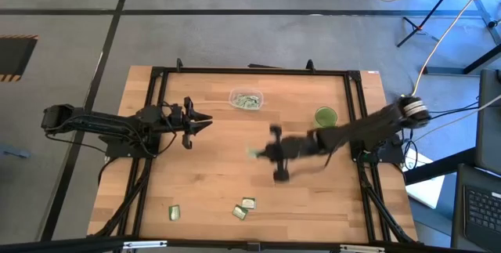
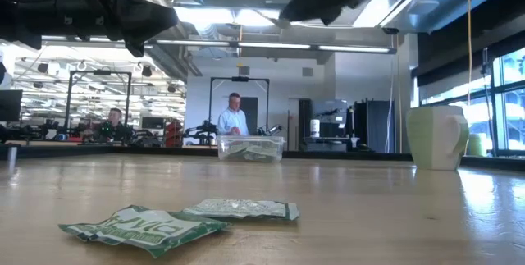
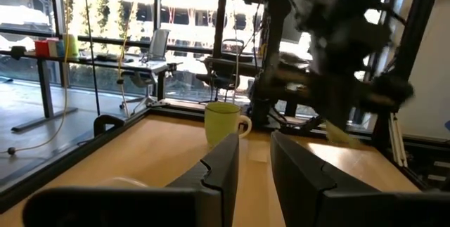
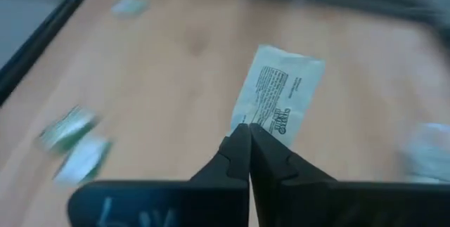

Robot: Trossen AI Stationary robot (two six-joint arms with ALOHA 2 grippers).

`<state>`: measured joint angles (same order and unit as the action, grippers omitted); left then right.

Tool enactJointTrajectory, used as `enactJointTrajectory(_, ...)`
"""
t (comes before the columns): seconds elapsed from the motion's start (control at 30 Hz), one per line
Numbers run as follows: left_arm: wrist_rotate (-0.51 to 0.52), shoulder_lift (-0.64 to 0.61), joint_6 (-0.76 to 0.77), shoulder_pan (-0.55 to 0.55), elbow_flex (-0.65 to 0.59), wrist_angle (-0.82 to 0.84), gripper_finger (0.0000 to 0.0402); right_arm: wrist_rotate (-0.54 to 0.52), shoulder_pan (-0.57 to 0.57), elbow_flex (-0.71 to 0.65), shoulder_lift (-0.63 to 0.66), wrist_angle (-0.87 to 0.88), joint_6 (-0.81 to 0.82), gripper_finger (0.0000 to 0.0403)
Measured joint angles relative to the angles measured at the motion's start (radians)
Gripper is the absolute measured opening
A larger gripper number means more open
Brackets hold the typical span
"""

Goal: Pick and place items into bin
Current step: Put the green stevia packet into the bin

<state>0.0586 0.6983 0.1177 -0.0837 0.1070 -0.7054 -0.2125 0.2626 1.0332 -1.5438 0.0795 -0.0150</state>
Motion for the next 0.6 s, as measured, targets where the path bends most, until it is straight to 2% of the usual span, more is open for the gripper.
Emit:
enactJointTrajectory(0.1,0.0,0.0,0.0,0.0,0.0,0.006,0.0077,0.003,-0.126,0.018,0.063,0.014,0.032,0.0001)
enactJointTrajectory(0.23,0.0,0.0,0.0,0.0,0.0,0.012,0.0077,0.124,-0.297,0.098,0.054,0.088,-0.032,0.0)
enactJointTrajectory(0.47,-0.001,0.0,0.0,0.0,0.0,0.026,0.0077,0.292,-0.521,0.266,-0.105,0.209,-0.148,0.0)
enactJointTrajectory(0.6,-0.027,0.0,0.0,0.0,0.0,0.038,0.0077,0.313,-0.595,0.366,-0.239,0.338,-0.181,0.0)
